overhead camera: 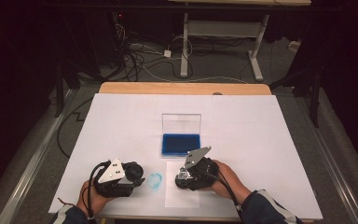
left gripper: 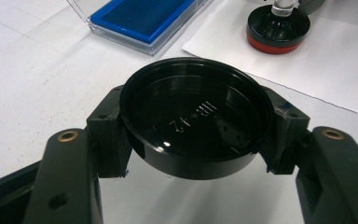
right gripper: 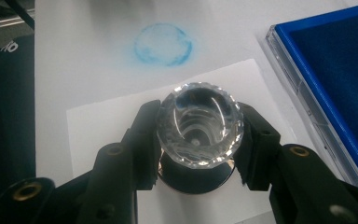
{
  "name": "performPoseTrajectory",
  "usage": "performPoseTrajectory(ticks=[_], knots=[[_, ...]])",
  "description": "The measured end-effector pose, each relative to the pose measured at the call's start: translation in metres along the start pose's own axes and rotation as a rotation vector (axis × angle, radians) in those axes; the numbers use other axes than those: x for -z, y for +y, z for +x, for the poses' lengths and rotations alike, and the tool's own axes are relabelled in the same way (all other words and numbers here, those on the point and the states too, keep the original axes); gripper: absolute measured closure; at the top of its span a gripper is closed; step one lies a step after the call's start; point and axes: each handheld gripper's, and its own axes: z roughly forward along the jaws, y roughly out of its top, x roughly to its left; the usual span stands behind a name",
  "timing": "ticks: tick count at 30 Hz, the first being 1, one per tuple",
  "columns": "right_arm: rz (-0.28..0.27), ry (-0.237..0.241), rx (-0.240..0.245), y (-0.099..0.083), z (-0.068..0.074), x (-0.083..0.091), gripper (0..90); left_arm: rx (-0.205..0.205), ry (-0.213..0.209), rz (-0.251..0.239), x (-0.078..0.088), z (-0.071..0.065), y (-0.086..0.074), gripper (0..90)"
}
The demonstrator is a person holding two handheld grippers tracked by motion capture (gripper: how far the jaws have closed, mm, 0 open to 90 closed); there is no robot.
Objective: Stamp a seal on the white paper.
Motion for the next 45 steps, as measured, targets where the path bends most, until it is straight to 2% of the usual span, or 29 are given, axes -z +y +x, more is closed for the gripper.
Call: performPoseTrajectory(ticks=[10, 17, 19, 21, 29, 34, 45], knots=[[-0.001, 0.007, -0.005, 0.000, -0.002, 0.003, 56.8, 0.001, 0.000, -0.003, 0.001, 0.000, 0.000, 35.8], [-0.098, 0.004, -0.036, 0.005, -0.004, 0.025, 56.7, 0.002, 0.002, -0.002, 0.001, 0.000, -0.001, 35.8], [-0.108, -0.010, -0.021, 0.006, -0.005, 0.029, 56.7, 0.005, 0.003, -0.008, 0.001, -0.001, 0.000, 35.8], [-0.136, -0.009, -0.036, 0.006, -0.006, 0.034, 56.7, 0.003, 0.005, -0.009, 0.001, -0.001, 0.000, 35.8], [-0.209, -0.040, -0.018, 0.008, -0.002, 0.053, 56.7, -0.004, 0.000, -0.030, 0.002, -0.005, 0.003, 35.8], [-0.233, -0.053, -0.008, 0.008, -0.001, 0.062, 56.7, -0.009, -0.004, -0.038, 0.002, -0.007, 0.004, 35.8], [-0.248, -0.071, 0.010, 0.006, -0.005, 0.073, 56.7, -0.004, -0.013, -0.044, 0.001, -0.005, 0.004, 35.8]])
